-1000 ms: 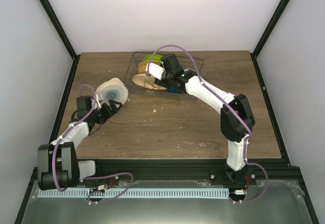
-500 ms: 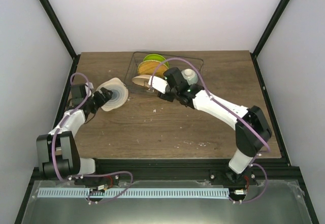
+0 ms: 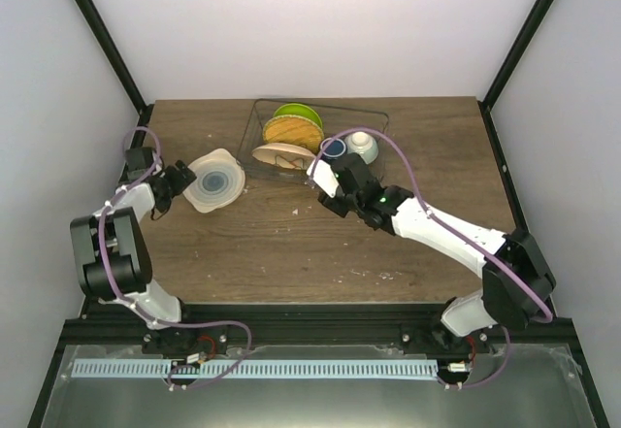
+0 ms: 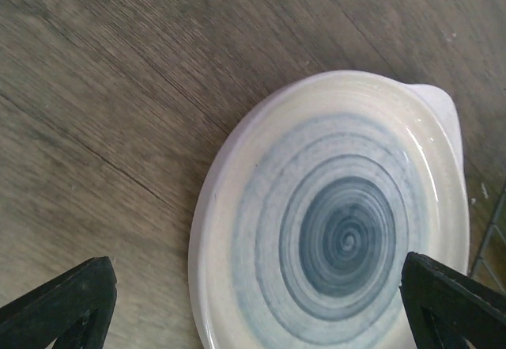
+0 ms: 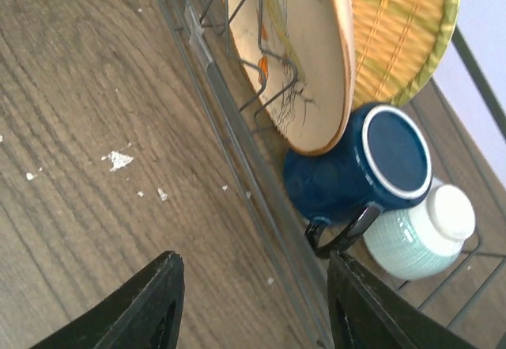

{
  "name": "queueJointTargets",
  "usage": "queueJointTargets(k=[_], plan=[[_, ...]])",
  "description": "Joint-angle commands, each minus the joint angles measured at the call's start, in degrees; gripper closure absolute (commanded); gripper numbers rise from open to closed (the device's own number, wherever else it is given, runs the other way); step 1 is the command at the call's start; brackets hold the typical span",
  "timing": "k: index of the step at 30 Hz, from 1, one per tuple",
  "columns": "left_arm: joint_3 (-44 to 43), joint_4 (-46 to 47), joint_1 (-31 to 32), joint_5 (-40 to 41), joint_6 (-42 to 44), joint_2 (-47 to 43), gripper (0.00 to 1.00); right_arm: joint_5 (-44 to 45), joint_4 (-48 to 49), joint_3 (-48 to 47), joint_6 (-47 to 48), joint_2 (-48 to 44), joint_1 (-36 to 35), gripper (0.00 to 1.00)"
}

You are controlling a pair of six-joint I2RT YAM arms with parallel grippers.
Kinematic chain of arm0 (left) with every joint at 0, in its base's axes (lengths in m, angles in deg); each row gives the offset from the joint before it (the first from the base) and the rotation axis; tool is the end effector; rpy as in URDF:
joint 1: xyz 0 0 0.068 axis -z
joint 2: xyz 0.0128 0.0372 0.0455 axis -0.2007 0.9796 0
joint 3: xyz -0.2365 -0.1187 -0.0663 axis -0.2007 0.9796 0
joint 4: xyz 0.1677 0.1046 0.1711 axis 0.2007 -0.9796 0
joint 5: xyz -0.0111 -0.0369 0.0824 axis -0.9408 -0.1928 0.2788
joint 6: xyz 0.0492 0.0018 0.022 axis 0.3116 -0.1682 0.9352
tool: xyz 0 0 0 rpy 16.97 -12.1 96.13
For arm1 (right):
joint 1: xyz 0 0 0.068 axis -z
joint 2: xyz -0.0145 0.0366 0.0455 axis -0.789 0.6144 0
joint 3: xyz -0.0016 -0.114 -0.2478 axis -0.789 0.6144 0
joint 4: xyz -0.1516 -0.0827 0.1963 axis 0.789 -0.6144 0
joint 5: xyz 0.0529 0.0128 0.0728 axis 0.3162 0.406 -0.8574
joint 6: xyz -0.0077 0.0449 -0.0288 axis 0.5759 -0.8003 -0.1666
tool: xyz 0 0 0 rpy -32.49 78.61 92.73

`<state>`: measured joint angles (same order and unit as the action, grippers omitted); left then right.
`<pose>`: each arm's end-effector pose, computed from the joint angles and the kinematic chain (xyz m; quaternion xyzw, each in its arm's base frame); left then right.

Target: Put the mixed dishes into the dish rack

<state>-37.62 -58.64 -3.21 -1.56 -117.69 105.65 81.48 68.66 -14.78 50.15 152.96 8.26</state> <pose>0.3104 0.0725 0.1832 -0.3163 0.8863 -0.1606 0.2978 0.2370 0.2188 0.2670 -0.4862 0.7550 -0.0163 0.4396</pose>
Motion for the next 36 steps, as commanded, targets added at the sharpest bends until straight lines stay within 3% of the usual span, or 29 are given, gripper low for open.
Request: queueJointTargets(k=[1,11,15,28,34,36], plan=[[-3.7,-1.7,0.0,1.7,1.1,4.2,0.0,1.0,-0.6,1.7,-6.2,-3.4,-0.6,0.49],[-10.3,-3.5,2.9,5.0,1.6,12.8,0.02,1.7,-2.1,3.2,-9.5,-5.1,-1.2,0.52],[-14.4,-5.9,5.3,7.1,2.4,16.0,0.08,2.6,-2.1,4.0,-9.9,-5.6,-1.3,0.52],[-15.0,-9.5,5.7,11.2,5.4,18.9,0.71,3.0,-1.7,5.0,-10.1,-6.6,-1.3,0.52],[-8.5,-5.5,5.2,7.1,4.3,16.4,1.0,1.8,-1.6,5.3,-11.2,-5.9,-1.3,0.52],[-5.5,-3.9,5.1,6.0,4.1,14.7,1.0,0.8,-1.5,5.4,-11.9,-5.6,-1.3,0.53]])
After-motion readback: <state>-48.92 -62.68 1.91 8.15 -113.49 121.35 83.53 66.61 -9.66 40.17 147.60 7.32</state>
